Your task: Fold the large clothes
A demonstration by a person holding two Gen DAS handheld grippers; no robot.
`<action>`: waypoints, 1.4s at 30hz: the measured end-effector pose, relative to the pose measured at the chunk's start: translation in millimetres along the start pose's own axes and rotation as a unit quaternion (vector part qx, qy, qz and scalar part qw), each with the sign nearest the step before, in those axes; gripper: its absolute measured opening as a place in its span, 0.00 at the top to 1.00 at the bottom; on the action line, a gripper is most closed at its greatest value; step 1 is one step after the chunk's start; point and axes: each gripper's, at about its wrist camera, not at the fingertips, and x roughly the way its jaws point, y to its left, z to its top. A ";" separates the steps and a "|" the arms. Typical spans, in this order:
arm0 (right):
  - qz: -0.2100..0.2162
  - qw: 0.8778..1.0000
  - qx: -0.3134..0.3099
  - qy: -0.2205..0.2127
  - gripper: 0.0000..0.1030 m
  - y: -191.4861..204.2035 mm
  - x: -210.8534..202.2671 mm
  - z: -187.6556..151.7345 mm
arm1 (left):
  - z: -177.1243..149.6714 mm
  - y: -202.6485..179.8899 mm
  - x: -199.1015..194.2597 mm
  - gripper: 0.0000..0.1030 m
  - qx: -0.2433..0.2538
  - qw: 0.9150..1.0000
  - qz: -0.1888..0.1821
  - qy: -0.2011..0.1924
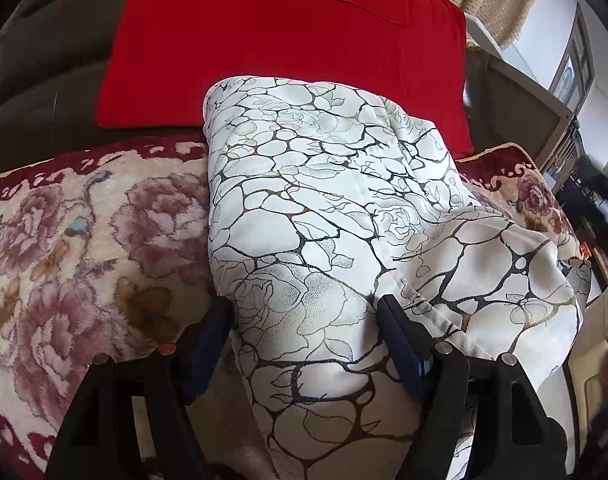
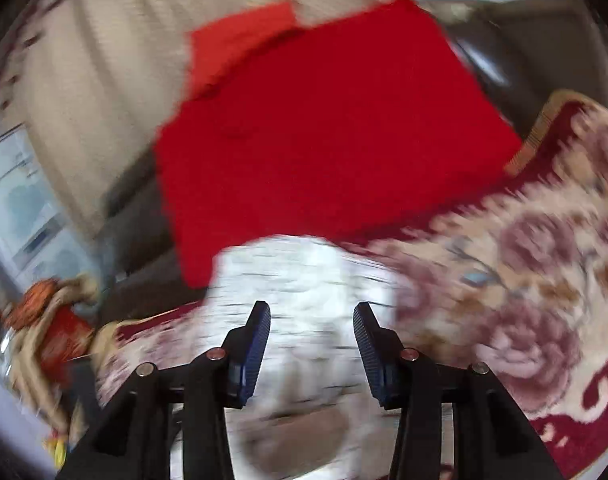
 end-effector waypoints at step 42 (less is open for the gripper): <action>0.025 0.988 -0.033 0.147 0.75 17.4 112.7 50.9 | 44.0 45.3 -5.0 0.24 -0.024 0.998 0.036 -0.040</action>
